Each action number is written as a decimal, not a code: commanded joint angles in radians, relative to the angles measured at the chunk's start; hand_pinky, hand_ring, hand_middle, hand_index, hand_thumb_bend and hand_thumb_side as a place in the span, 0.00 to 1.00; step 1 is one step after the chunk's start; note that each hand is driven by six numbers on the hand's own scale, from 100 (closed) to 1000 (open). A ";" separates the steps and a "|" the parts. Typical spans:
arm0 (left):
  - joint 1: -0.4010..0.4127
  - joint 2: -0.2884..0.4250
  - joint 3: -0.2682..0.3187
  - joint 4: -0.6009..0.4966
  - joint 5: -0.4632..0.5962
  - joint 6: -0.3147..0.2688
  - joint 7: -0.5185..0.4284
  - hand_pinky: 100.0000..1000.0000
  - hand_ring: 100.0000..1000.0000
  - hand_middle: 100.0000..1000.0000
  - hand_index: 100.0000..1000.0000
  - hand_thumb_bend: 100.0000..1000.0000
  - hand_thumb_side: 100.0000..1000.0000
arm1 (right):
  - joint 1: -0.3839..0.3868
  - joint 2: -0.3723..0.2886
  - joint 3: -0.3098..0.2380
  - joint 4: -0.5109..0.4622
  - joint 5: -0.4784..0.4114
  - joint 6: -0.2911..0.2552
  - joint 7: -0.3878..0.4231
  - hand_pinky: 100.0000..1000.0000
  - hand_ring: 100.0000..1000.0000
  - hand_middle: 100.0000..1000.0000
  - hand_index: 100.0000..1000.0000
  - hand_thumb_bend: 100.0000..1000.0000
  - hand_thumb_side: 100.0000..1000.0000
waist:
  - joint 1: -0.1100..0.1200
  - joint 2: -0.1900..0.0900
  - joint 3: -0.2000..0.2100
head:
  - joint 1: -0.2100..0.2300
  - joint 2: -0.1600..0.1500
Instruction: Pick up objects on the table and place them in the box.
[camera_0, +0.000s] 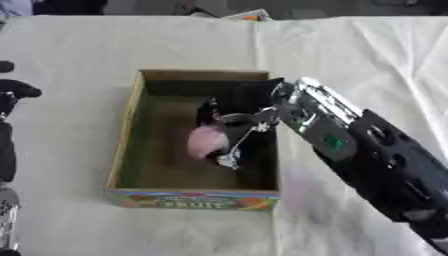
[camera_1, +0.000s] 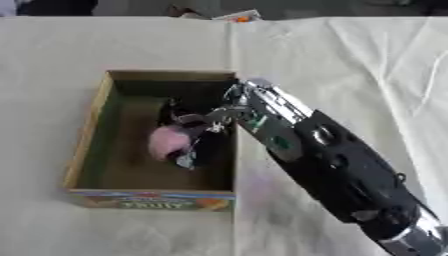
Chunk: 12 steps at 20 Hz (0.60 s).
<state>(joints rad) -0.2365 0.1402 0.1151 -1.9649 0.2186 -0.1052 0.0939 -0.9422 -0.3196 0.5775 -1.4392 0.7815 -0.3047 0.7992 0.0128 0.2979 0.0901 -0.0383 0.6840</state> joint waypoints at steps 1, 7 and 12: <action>-0.004 0.009 -0.001 -0.016 0.001 0.002 -0.002 0.50 0.43 0.53 0.66 0.00 0.95 | -0.024 0.001 -0.019 -0.013 0.029 -0.007 0.017 0.68 0.87 0.82 0.87 0.13 0.43 | 0.003 -0.016 -0.001 | -0.001 -0.001; -0.003 0.009 -0.001 -0.015 0.001 0.002 -0.002 0.50 0.43 0.53 0.66 0.00 0.95 | -0.029 0.000 -0.038 -0.046 0.055 -0.006 0.023 0.71 0.88 0.83 0.88 0.55 0.34 | 0.004 -0.018 -0.004 | -0.003 -0.005; -0.001 0.008 -0.001 -0.015 0.001 0.002 -0.003 0.50 0.43 0.53 0.66 0.00 0.95 | -0.034 -0.005 -0.056 -0.085 0.046 0.001 0.031 0.71 0.88 0.83 0.88 0.63 0.35 | 0.007 -0.020 -0.006 | -0.006 -0.008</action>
<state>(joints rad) -0.2352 0.1400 0.1150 -1.9647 0.2186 -0.1031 0.0918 -0.9506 -0.3152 0.5375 -1.4949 0.8295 -0.2994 0.8213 0.0165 0.2979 0.0845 -0.0407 0.6836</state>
